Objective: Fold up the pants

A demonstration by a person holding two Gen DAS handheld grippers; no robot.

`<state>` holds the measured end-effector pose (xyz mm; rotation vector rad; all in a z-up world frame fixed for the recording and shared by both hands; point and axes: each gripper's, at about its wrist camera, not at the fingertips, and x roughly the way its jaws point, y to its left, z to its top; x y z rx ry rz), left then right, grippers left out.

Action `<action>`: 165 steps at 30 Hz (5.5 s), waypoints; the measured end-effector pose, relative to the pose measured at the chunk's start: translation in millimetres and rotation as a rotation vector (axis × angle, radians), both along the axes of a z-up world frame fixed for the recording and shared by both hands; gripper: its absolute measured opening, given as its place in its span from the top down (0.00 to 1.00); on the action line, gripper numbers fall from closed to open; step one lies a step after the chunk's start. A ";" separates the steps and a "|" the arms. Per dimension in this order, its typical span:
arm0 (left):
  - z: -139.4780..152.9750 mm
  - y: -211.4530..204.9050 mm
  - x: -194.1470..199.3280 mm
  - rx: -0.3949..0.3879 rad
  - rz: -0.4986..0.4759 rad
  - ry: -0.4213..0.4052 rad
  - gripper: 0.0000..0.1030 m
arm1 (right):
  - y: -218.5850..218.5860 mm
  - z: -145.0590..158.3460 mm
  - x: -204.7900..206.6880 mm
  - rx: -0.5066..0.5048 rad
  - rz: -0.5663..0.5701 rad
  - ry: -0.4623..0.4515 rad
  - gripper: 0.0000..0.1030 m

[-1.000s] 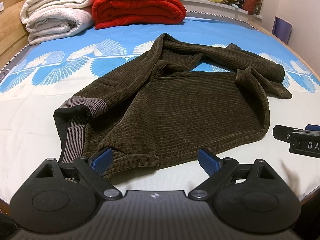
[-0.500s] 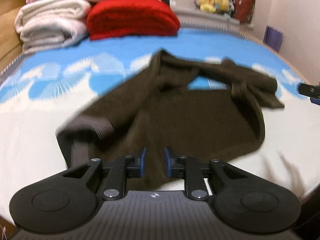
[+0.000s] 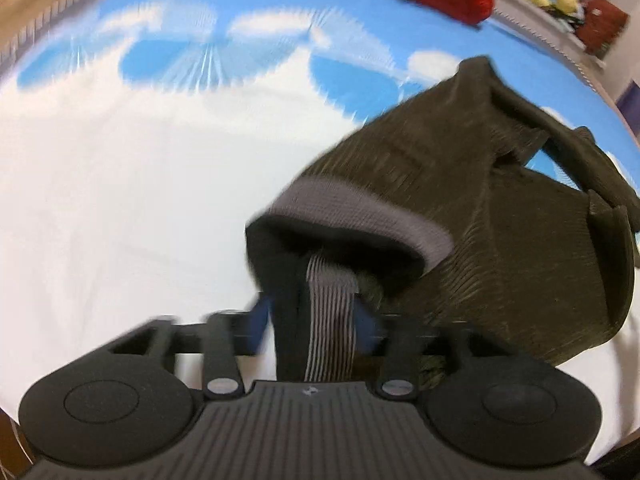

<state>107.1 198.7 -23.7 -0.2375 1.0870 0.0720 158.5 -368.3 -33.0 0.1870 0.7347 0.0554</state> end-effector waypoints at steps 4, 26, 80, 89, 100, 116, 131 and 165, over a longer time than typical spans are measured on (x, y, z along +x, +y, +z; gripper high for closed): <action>-14.4 9.1 10.3 0.010 0.029 0.076 0.33 | 33.9 -12.8 24.6 -0.027 0.128 0.057 0.23; -10.2 -37.4 -2.1 0.398 -0.159 -0.086 0.71 | -40.7 -11.6 -32.0 -0.035 0.247 0.223 0.94; -46.5 -9.8 -3.7 0.289 -0.100 0.073 0.67 | -273.8 -69.0 -114.8 0.363 -0.862 0.368 0.95; -41.5 6.3 -11.0 0.210 -0.125 0.153 0.63 | -295.0 -50.3 -125.8 0.131 -1.048 0.401 1.00; 17.9 -28.0 -20.7 0.277 -0.224 -0.154 0.38 | -223.0 -7.6 -68.9 0.144 -0.571 0.137 0.59; 36.7 -1.7 30.0 0.705 0.234 -0.252 0.65 | -117.6 2.7 11.4 0.121 -0.279 0.175 0.59; 1.4 -87.6 81.6 0.296 -0.100 -0.181 0.65 | -127.2 -37.0 58.6 0.307 -0.417 0.214 0.59; -61.8 -317.4 186.2 0.128 -0.947 -0.157 0.89 | -192.3 44.7 154.7 0.646 -0.624 -0.452 0.91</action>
